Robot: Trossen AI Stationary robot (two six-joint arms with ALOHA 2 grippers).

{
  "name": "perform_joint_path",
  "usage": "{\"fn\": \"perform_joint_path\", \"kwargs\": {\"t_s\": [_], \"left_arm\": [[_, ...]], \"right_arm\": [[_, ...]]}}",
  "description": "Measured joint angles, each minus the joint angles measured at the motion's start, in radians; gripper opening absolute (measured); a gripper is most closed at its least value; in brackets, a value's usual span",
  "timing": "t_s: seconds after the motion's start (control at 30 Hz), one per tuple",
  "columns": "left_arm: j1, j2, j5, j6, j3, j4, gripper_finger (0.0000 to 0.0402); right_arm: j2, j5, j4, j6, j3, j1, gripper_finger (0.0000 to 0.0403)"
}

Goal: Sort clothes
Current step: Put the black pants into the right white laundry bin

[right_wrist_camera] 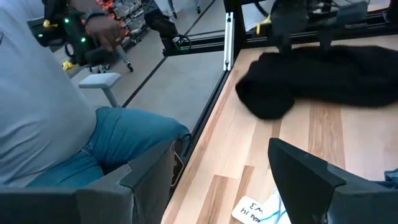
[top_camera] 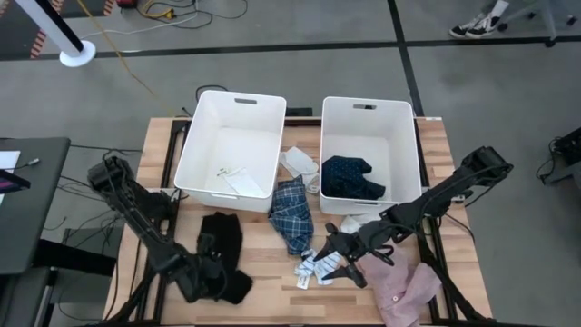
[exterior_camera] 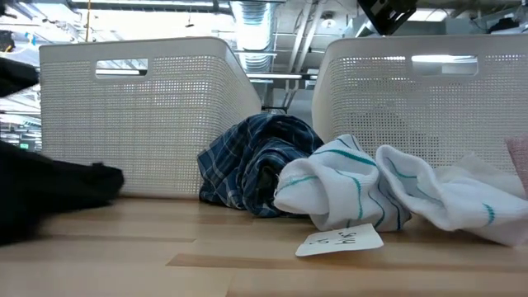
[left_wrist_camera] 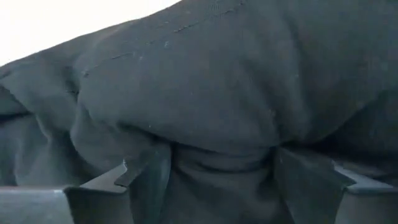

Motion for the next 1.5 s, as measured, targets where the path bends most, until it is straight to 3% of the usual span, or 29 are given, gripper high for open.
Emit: {"fn": "perform_joint_path", "kwargs": {"t_s": [0.27,0.43,0.6,0.77,1.1,1.3,1.5], "left_arm": [[0.170,0.004,-0.014,-0.114,-0.004,0.291,0.0257],[0.228,-0.021,0.055,-0.078,-0.002,0.472,0.0257],[0.223,-0.090,0.081,0.170,0.051,0.418,0.0257],[0.171,-0.143,0.014,0.422,0.071,0.283,0.0278],[0.201,-0.112,0.041,0.533,0.072,0.257,0.0385],[0.204,-0.020,0.075,0.671,0.073,0.259,0.0398],[0.215,0.067,-0.004,0.791,0.073,0.309,0.0399]], "right_arm": [[0.000,0.000,0.001,0.000,0.000,0.000,0.0276],[0.000,0.000,0.007,0.001,0.000,0.003,0.0276],[0.000,0.000,0.008,0.001,0.000,0.014,0.0276],[0.000,0.000,0.008,0.000,0.000,0.028,0.0276],[-0.001,0.000,0.008,0.000,0.000,0.024,0.0276],[-0.001,0.002,0.013,0.000,0.000,0.013,0.0276],[-0.001,0.035,0.013,0.000,0.000,0.013,0.0276]]}}
